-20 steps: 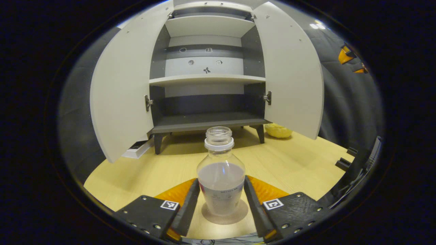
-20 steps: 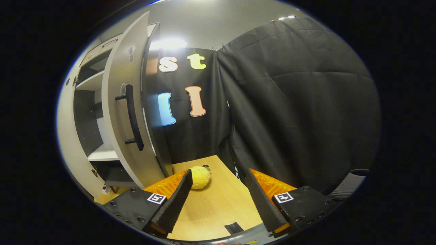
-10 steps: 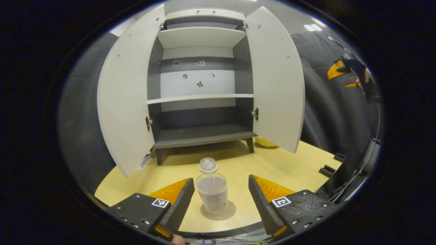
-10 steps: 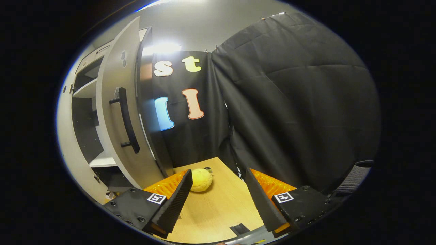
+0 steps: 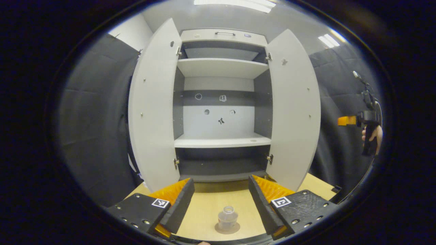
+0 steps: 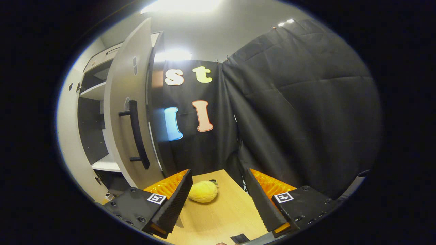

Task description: Grasp the bottle in the cabinet with the left hand and place it on the coaster, then close the right door with the right hand and the left door with the left hand.

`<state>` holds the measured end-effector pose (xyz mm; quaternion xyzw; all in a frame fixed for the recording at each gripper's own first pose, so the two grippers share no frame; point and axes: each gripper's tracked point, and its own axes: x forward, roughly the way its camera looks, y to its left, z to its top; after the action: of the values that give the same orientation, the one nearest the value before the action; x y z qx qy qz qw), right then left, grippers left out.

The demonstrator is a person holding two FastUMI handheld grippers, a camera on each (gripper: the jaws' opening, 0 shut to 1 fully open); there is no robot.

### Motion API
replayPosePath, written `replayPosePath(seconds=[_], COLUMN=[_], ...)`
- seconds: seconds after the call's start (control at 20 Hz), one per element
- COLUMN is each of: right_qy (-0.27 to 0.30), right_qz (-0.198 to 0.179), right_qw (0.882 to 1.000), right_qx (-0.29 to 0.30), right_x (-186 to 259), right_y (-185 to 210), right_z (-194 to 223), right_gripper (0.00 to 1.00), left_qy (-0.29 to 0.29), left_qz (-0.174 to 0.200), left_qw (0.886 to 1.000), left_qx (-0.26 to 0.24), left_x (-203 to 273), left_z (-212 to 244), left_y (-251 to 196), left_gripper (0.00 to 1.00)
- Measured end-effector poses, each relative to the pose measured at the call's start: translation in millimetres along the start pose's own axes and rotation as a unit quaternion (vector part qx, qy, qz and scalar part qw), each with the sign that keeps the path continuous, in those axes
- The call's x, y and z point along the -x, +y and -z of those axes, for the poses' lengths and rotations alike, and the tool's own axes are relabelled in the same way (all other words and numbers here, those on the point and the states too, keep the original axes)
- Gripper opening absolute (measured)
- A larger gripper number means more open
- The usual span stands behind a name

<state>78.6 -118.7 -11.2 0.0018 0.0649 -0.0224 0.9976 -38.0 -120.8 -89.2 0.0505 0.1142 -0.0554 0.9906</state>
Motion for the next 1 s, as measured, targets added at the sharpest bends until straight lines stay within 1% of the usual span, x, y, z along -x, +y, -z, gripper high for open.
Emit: replayPosePath(seconds=[0.05, 0.1, 0.15, 0.2, 0.25, 0.35, 0.45, 0.5, 0.55, 0.6, 0.8, 0.9, 1.0], right_qy=[-0.008, -0.018, -0.025, -0.029, -0.033, -0.046, -0.054, -0.055, -0.055, -0.056, -0.062, -0.061, -0.057], right_qz=[-0.009, -0.016, -0.022, -0.029, -0.036, -0.056, -0.066, -0.068, -0.074, -0.083, -0.092, -0.105, -0.111], right_qw=[1.000, 1.000, 0.999, 0.999, 0.999, 0.997, 0.996, 0.996, 0.996, 0.995, 0.994, 0.993, 0.992], right_qx=[0.003, 0.006, 0.007, 0.007, 0.006, -0.003, -0.002, -0.002, -0.007, -0.012, 0.001, 0.003, 0.022], right_x=[0, 0, 0, -1, 0, 2, -2, -5, -7, -8, -21, -29, -40], right_y=[6, 11, 14, 18, 24, 35, 39, 39, 42, 46, 45, 54, 57], right_z=[-7, -16, -24, -31, -38, -57, -70, -75, -80, -86, -101, -105, -103], right_gripper=[0.99, 0.99, 0.99, 0.99, 0.94, 0.99, 0.99, 0.94, 0.94, 0.99, 0.99, 0.99, 0.99], left_qy=[-0.007, -0.010, -0.010, -0.016, -0.020, -0.018, -0.018, -0.019, -0.023, -0.029, -0.049, -0.054, -0.060], left_qz=[-0.007, -0.010, -0.008, -0.012, -0.023, -0.032, -0.046, -0.052, -0.055, -0.058, -0.064, -0.061, -0.054], left_qw=[1.000, 1.000, 1.000, 0.999, 0.999, 0.998, 0.997, 0.997, 0.996, 0.996, 0.996, 0.996, 0.996], left_qx=[0.009, 0.016, 0.022, 0.025, 0.030, 0.041, 0.051, 0.057, 0.060, 0.059, 0.040, 0.038, 0.036], left_x=[-2, -4, -7, -8, -10, -15, -20, -22, -25, -28, -32, -33, -31], left_z=[-16, -25, -33, -40, -48, -58, -71, -78, -86, -93, -117, -123, -125], left_y=[6, 10, 13, 18, 26, 35, 48, 55, 61, 67, 84, 85, 78], left_gripper=[0.92, 0.92, 0.97, 0.92, 0.92, 0.92, 0.92, 0.92, 0.92, 0.92, 0.92, 0.92, 0.92])
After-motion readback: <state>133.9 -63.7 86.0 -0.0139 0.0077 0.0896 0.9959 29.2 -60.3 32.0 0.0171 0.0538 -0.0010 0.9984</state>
